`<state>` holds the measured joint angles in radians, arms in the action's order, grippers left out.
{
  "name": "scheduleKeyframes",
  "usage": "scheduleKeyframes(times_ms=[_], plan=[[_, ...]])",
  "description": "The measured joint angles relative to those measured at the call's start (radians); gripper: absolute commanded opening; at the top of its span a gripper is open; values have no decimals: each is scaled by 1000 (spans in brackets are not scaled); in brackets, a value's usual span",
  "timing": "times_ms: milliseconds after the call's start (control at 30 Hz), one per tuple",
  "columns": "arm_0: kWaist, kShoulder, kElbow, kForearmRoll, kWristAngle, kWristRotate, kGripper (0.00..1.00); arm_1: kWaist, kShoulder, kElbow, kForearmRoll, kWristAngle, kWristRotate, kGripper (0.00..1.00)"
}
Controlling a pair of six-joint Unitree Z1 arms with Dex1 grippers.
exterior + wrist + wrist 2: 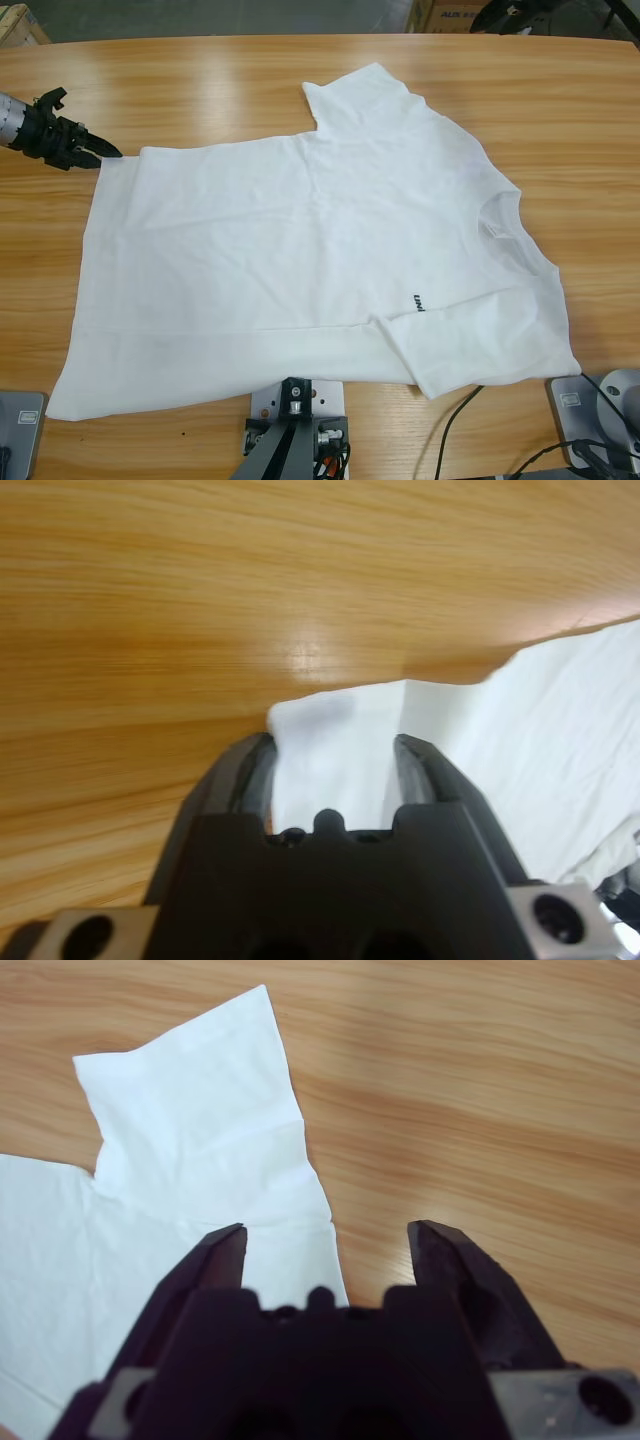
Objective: Fold clothes
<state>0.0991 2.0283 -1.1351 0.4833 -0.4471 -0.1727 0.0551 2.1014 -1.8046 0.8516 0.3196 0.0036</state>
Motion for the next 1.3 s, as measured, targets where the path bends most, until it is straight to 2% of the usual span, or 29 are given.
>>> scheduleKeyframes(times_ms=[433,633,733,900,1067,1300], plan=[[10,5,33,-3,-7,40,0,0,0,0,0,0,0,651],[18,-15,80,-68,-7,39,0,-7,6,-26,8,32,0,655],[32,-28,106,-97,-7,32,0,-21,60,-149,95,114,0,655],[41,-46,143,-122,-7,21,0,-29,183,-332,193,161,-3,655],[42,-53,154,-131,-8,5,0,-30,356,-623,372,220,-5,655],[42,-59,170,-144,-11,-3,0,-36,498,-739,447,279,-5,660]])
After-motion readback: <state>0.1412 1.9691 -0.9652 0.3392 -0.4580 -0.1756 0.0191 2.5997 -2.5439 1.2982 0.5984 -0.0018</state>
